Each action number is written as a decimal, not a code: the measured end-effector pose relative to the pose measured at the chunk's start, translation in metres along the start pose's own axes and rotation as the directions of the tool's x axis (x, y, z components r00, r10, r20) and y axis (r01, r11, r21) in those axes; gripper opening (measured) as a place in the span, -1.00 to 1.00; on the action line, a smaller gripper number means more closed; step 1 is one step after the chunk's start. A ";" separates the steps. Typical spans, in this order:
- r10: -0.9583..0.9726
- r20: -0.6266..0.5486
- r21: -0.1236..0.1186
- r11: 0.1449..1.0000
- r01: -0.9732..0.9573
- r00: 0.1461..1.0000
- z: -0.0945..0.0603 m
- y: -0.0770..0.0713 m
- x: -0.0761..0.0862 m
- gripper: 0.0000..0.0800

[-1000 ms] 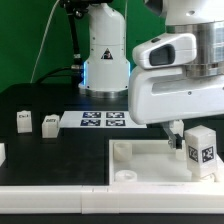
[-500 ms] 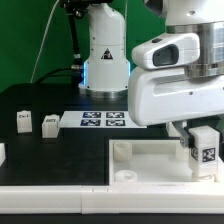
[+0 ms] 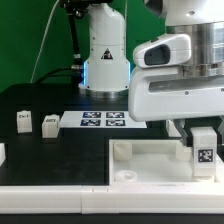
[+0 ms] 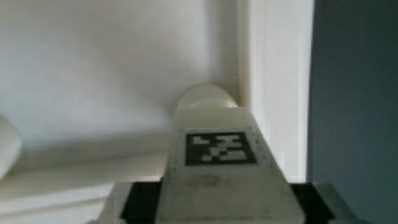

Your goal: Assemble one leg

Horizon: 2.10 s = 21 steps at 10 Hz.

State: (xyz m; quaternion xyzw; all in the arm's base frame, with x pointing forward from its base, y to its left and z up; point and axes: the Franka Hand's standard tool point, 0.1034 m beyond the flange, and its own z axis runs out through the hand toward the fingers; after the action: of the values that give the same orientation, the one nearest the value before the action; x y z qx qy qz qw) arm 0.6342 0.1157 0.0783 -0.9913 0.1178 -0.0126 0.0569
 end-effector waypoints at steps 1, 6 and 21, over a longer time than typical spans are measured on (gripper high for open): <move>0.167 -0.004 0.003 0.986 -0.167 0.986 0.000 0.000 0.000 -0.28; 0.692 -0.019 -0.002 0.722 -0.692 0.722 0.002 -0.003 -0.002 -0.27; 0.047 0.005 -0.021 0.999 -0.047 0.999 -0.002 -0.007 0.001 0.62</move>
Offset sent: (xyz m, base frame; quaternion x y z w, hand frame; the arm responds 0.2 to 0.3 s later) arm -0.0083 0.0042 -0.0121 -0.0469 -0.0009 0.3067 0.9506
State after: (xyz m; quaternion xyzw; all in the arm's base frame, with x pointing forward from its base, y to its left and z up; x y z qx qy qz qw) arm 0.6364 0.1216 0.0812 -0.9888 0.1411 -0.0072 0.0472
